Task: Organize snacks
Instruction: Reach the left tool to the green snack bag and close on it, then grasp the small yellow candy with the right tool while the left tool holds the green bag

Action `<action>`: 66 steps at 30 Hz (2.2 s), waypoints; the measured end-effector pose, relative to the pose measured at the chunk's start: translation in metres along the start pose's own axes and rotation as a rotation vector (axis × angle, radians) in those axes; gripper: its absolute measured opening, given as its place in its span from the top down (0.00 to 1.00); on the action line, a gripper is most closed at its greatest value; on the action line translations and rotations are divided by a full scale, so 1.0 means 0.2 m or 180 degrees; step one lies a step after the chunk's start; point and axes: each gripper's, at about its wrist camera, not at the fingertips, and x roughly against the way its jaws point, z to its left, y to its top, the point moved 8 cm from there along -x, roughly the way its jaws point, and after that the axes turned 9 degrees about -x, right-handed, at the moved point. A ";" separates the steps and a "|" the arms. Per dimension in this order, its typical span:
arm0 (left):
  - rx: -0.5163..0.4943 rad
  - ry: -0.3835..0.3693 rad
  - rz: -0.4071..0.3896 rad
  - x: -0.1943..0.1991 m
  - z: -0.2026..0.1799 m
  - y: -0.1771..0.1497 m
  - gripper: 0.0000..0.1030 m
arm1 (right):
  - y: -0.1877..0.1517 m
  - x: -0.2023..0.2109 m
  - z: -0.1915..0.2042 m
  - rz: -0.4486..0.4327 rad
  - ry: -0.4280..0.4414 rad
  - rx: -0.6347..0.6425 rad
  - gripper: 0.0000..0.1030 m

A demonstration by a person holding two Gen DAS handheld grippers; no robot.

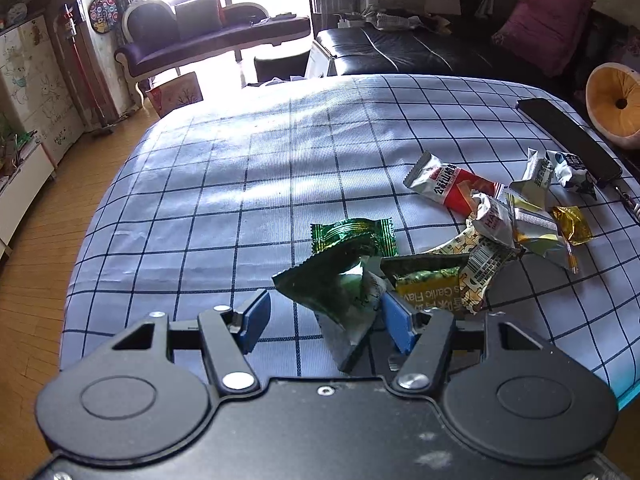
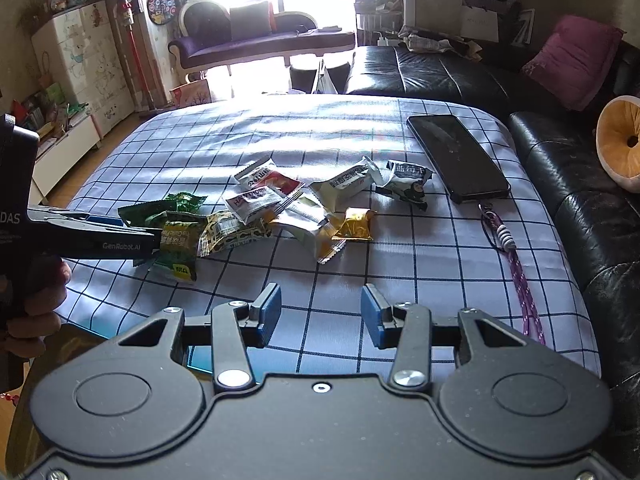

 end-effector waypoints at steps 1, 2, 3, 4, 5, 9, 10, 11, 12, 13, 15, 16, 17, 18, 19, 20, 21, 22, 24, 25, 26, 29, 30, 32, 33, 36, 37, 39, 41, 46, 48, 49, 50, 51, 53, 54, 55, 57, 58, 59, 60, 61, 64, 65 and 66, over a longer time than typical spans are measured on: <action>0.0026 -0.0017 0.0007 -0.01 0.00 0.00 0.37 | 0.01 -0.01 0.00 0.0001 -0.0004 0.0000 0.50; 0.0055 -0.0038 0.0027 -0.03 0.00 0.01 0.37 | 0.01 -0.02 0.00 -0.0001 -0.0006 0.0005 0.50; 0.0076 -0.0044 0.0050 -0.04 0.00 0.01 0.38 | 0.02 -0.03 -0.01 -0.0003 -0.0012 0.0012 0.50; 0.0090 -0.0041 0.0071 -0.06 0.00 0.01 0.38 | 0.03 -0.04 -0.01 -0.0005 -0.0024 0.0014 0.50; 0.0104 -0.0036 0.0083 -0.07 0.00 0.01 0.38 | 0.04 -0.05 -0.02 -0.0004 -0.0040 0.0007 0.50; 0.0154 -0.0063 0.0058 -0.10 0.01 0.03 0.38 | 0.07 -0.08 -0.05 -0.0009 -0.0080 -0.0015 0.50; 0.0175 -0.0082 0.0057 -0.11 0.02 0.03 0.39 | 0.07 -0.09 -0.05 -0.0013 -0.0089 -0.0020 0.50; 0.0206 -0.0114 0.0059 -0.11 0.03 0.03 0.41 | 0.08 -0.10 -0.05 -0.0016 -0.0100 -0.0019 0.50; 0.0241 -0.0134 0.0062 -0.11 0.04 0.03 0.47 | 0.09 -0.10 -0.06 -0.0024 -0.0112 -0.0015 0.50; 0.0280 -0.0156 0.0061 -0.11 0.05 0.03 0.48 | 0.09 -0.11 -0.06 -0.0031 -0.0124 -0.0012 0.50; 0.0335 -0.0205 0.0062 -0.10 0.06 0.03 0.50 | 0.11 -0.12 -0.06 -0.0042 -0.0137 -0.0006 0.50; 0.0359 -0.0232 0.0064 -0.10 0.08 0.02 0.52 | 0.11 -0.12 -0.07 -0.0046 -0.0143 -0.0010 0.50; 0.0383 -0.0257 0.0065 -0.09 0.09 0.02 0.53 | 0.12 -0.13 -0.07 -0.0050 -0.0153 -0.0016 0.50; 0.0401 -0.0273 0.0069 -0.09 0.09 0.01 0.54 | 0.13 -0.14 -0.07 -0.0053 -0.0163 -0.0021 0.50; 0.0423 -0.0284 0.0078 -0.08 0.10 0.00 0.54 | 0.13 -0.15 -0.08 -0.0052 -0.0173 -0.0026 0.51; 0.0445 -0.0281 0.0090 -0.07 0.12 -0.02 0.54 | 0.14 -0.16 -0.08 -0.0047 -0.0178 -0.0027 0.53; 0.0464 -0.0272 0.0101 -0.06 0.12 -0.03 0.54 | 0.15 -0.17 -0.08 -0.0036 -0.0179 -0.0023 0.55; 0.0478 -0.0260 0.0114 -0.05 0.13 -0.04 0.54 | 0.15 -0.18 -0.08 -0.0027 -0.0182 -0.0018 0.55; 0.0506 -0.0251 0.0137 -0.04 0.15 -0.07 0.54 | 0.17 -0.20 -0.08 -0.0025 -0.0191 -0.0004 0.55; 0.0519 -0.0253 0.0144 -0.03 0.15 -0.08 0.54 | 0.17 -0.22 -0.08 -0.0034 -0.0201 0.0015 0.55; 0.0526 -0.0260 0.0151 -0.02 0.16 -0.09 0.54 | 0.18 -0.23 -0.08 -0.0036 -0.0220 0.0033 0.55; 0.0537 -0.0256 0.0137 -0.01 0.16 -0.11 0.53 | 0.20 -0.29 -0.08 -0.0011 -0.0250 0.0040 0.55; 0.0534 -0.0241 0.0132 -0.01 0.15 -0.11 0.53 | 0.21 -0.32 -0.09 0.0009 -0.0249 0.0024 0.55; 0.0465 -0.0176 0.0137 -0.02 0.14 -0.12 0.53 | 0.22 -0.36 -0.09 0.0059 -0.0252 -0.0006 0.55; 0.0425 -0.0143 0.0133 -0.02 0.13 -0.12 0.54 | 0.22 -0.39 -0.10 0.0083 -0.0266 -0.0028 0.55; 0.0319 -0.0046 0.0101 -0.02 0.10 -0.12 0.53 | 0.22 -0.43 -0.12 0.0122 -0.0265 -0.0097 0.55; 0.0303 -0.0031 0.0085 -0.02 0.10 -0.12 0.54 | 0.22 -0.45 -0.12 0.0152 -0.0272 -0.0109 0.55; 0.0311 -0.0035 0.0076 -0.02 0.10 -0.12 0.54 | 0.21 -0.47 -0.13 0.0157 -0.0297 -0.0112 0.55; 0.0340 -0.0058 0.0090 -0.03 0.10 -0.12 0.54 | 0.21 -0.48 -0.13 0.0126 -0.0343 -0.0098 0.55; 0.0368 -0.0072 0.0093 -0.03 0.10 -0.11 0.54 | 0.23 -0.49 -0.14 0.0102 -0.0364 -0.0085 0.55; 0.0383 -0.0072 0.0083 -0.03 0.11 -0.11 0.56 | 0.24 -0.50 -0.13 0.0078 -0.0364 -0.0052 0.55; 0.0395 -0.0065 0.0072 -0.03 0.12 -0.12 0.57 | 0.25 -0.51 -0.13 0.0065 -0.0368 -0.0024 0.56; 0.0407 -0.0066 0.0068 -0.03 0.12 -0.12 0.57 | 0.25 -0.51 -0.12 0.0062 -0.0372 0.0005 0.60; 0.0417 -0.0074 0.0068 -0.02 0.13 -0.12 0.58 | 0.24 -0.51 -0.12 0.0064 -0.0374 0.0043 0.68; 0.0431 -0.0086 0.0069 -0.02 0.13 -0.12 0.59 | 0.24 -0.51 -0.11 0.0049 -0.0387 0.0104 0.71; 0.0431 -0.0088 0.0067 -0.01 0.13 -0.12 0.60 | 0.24 -0.50 -0.10 0.0056 -0.0387 0.0108 0.73; 0.0444 -0.0094 0.0077 -0.01 0.14 -0.12 0.60 | 0.24 -0.49 -0.10 0.0061 -0.0373 0.0085 0.74; 0.0503 -0.0152 0.0106 0.00 0.14 -0.12 0.60 | 0.23 -0.44 -0.10 0.0045 -0.0342 0.0038 0.74; 0.0538 -0.0181 0.0118 0.02 0.15 -0.12 0.60 | 0.23 -0.41 -0.10 0.0021 -0.0332 0.0025 0.74; 0.0569 -0.0195 0.0126 0.03 0.15 -0.12 0.60 | 0.24 -0.37 -0.10 -0.0012 -0.0327 0.0016 0.74; 0.0588 -0.0194 0.0124 0.05 0.16 -0.11 0.60 | 0.24 -0.33 -0.10 -0.0042 -0.0315 0.0007 0.74; 0.0601 -0.0182 0.0115 0.08 0.16 -0.11 0.60 | 0.24 -0.28 -0.10 -0.0071 -0.0289 -0.0006 0.74; 0.0609 -0.0145 0.0073 0.20 0.17 -0.11 0.60 | 0.23 -0.13 -0.08 -0.0153 -0.0188 -0.0055 0.74; 0.0605 -0.0134 0.0052 0.25 0.16 -0.11 0.60 | 0.22 -0.07 -0.07 -0.0181 -0.0150 -0.0069 0.74; 0.0604 -0.0127 0.0029 0.30 0.16 -0.11 0.60 | 0.21 -0.02 -0.07 -0.0207 -0.0119 -0.0083 0.74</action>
